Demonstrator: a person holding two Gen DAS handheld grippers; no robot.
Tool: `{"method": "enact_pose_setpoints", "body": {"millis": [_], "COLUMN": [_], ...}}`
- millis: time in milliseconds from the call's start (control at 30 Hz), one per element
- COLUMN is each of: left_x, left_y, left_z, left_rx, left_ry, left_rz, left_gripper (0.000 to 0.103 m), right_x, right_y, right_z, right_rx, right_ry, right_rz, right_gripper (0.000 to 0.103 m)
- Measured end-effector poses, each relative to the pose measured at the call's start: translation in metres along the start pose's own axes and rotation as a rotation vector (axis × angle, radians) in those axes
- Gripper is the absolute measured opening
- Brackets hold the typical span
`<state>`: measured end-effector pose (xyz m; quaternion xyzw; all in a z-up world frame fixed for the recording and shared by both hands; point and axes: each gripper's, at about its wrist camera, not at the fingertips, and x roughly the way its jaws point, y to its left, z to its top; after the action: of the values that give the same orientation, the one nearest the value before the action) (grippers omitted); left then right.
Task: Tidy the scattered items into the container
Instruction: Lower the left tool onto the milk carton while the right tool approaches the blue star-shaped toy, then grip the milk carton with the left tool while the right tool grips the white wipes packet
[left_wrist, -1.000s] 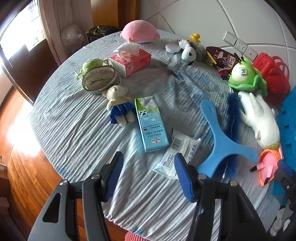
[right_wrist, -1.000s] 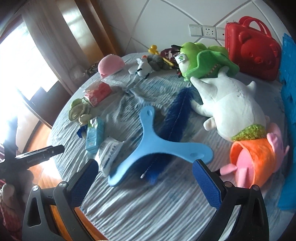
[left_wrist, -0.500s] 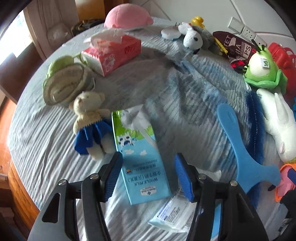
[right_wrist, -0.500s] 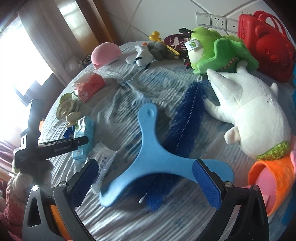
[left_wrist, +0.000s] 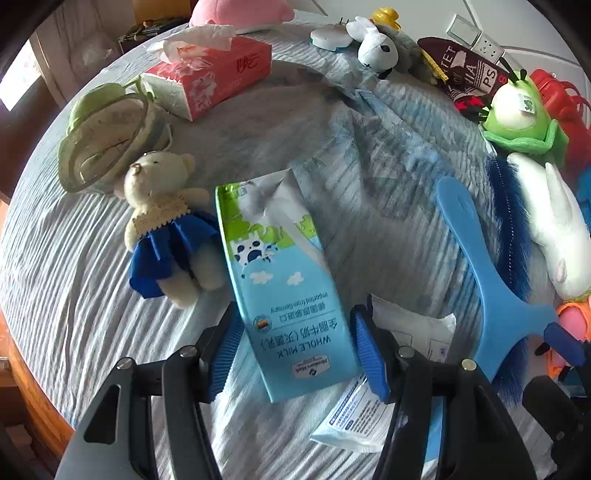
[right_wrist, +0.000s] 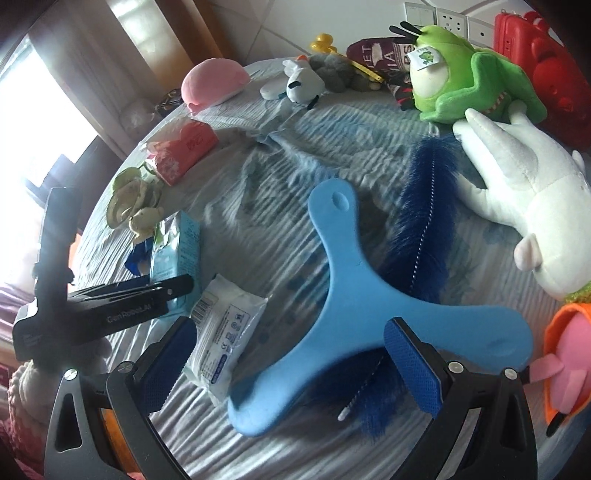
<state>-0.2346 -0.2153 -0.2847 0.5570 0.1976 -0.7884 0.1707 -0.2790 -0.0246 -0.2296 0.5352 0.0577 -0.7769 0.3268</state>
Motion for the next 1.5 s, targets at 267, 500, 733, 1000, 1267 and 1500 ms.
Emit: {"method": "enact_pose_setpoints", "body": {"millis": [267,500,733,1000,1267,1500], "left_x": [-0.007,-0.019,-0.016,-0.004,-0.007,-0.039], "left_y": [0.019,0.053,0.059,0.056,0.054,0.049], "left_z": [-0.009,-0.023,-0.020,-0.018,-0.022,-0.025], "left_rx": [0.053,0.163,0.241,0.296,0.322,0.361], "left_ry": [-0.005,0.026,0.033,0.054,0.046,0.014], "left_rz": [-0.013,-0.025,-0.092,-0.101,-0.071,-0.102], "left_gripper": [0.048,0.048,0.050,0.052,0.048,0.047], "right_x": [0.016,0.047,0.077,0.092,0.085,0.057], "right_y": [0.012,0.054,0.070,0.079,0.075,0.073], "right_z": [-0.007,-0.008,-0.014,-0.015,-0.018,-0.020], "right_rx": [-0.002,0.004,0.084,0.073,0.069,0.097], "right_ry": [0.038,0.070,0.070,0.052,0.043,0.006], "right_rz": [-0.015,0.015,-0.063,-0.189,-0.224,-0.203], "right_gripper": [0.103,0.103,0.102,0.081,0.060,0.057]}}
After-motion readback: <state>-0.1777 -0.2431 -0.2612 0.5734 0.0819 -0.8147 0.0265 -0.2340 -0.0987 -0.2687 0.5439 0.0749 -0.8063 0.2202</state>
